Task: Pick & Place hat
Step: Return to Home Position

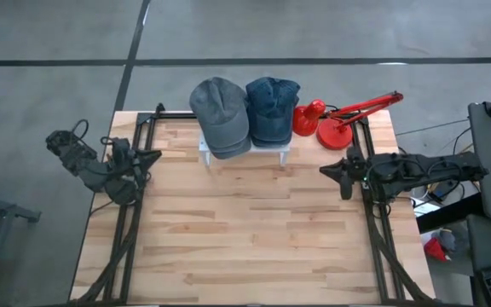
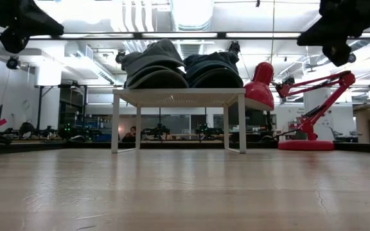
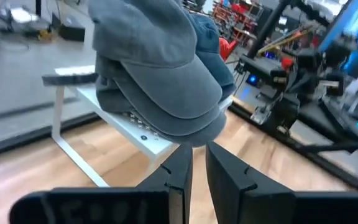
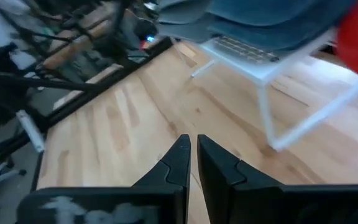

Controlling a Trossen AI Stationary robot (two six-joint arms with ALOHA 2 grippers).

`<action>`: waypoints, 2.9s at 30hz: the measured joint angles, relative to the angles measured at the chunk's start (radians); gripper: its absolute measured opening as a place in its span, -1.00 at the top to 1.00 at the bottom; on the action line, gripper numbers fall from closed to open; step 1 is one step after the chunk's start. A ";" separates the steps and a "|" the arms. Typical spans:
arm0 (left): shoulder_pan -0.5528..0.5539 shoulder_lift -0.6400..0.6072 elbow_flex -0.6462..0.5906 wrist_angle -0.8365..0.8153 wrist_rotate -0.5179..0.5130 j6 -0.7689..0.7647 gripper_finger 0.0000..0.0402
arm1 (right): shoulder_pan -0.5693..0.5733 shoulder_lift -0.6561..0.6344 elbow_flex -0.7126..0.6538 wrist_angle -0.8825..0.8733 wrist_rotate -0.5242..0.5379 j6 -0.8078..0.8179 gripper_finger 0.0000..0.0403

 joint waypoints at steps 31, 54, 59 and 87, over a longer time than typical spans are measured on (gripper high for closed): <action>0.002 -0.219 -0.298 0.669 0.404 0.754 0.75 | 0.000 -0.372 -0.339 0.599 -0.247 -0.244 0.87; 0.008 -0.224 -0.589 0.986 0.525 0.729 0.75 | 0.000 -0.374 -0.425 0.613 -0.327 -0.257 0.87; 0.013 -0.227 -0.589 0.962 0.525 0.727 0.75 | 0.000 -0.380 -0.501 0.715 -0.355 -0.259 0.87; 0.013 -0.227 -0.589 0.834 0.526 0.701 0.75 | 0.000 -0.378 -0.505 0.501 -0.416 -0.387 0.87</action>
